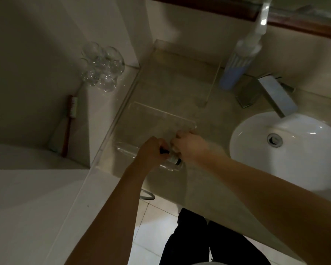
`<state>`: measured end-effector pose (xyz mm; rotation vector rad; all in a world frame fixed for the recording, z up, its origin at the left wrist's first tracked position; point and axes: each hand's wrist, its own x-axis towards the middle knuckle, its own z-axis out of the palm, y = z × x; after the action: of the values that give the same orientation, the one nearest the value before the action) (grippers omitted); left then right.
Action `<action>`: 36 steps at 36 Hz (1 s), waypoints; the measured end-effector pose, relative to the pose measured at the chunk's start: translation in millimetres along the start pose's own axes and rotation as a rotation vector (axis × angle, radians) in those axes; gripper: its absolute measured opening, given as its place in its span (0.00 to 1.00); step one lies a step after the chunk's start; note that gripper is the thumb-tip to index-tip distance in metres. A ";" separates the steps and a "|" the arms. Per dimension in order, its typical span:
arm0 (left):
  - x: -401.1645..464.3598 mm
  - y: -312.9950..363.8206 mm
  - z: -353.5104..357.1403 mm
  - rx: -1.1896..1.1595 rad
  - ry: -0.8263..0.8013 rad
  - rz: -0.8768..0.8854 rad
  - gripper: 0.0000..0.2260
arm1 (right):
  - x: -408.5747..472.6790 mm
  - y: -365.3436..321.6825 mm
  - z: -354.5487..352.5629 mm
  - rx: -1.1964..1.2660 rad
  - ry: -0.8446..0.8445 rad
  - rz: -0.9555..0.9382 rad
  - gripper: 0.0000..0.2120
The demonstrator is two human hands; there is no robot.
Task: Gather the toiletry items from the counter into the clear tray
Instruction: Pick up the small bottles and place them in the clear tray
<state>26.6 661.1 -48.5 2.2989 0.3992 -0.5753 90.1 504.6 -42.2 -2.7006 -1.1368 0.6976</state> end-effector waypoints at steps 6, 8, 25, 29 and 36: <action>-1.9 0.2 2.1 0.062 0.019 0.024 0.08 | -3.3 -1.3 -3.1 -0.013 0.005 -0.003 0.11; -1.4 -1.2 2.8 0.089 0.018 0.032 0.08 | -4.4 -0.7 -3.7 -0.013 0.009 -0.006 0.10; 6.4 84.3 2.0 0.165 0.094 0.134 0.09 | -66.3 54.0 -52.4 0.254 0.119 0.171 0.22; 11.9 151.9 24.5 0.191 0.055 0.286 0.09 | -126.0 94.4 -73.3 0.326 0.187 0.326 0.22; -4.9 290.0 109.2 0.292 -0.114 0.520 0.11 | -267.6 180.1 -70.5 0.438 0.385 0.636 0.19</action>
<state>117.9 382.1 50.8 2.4917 -0.3562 -0.5174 75.6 192.8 65.6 -2.6119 -0.0144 0.3893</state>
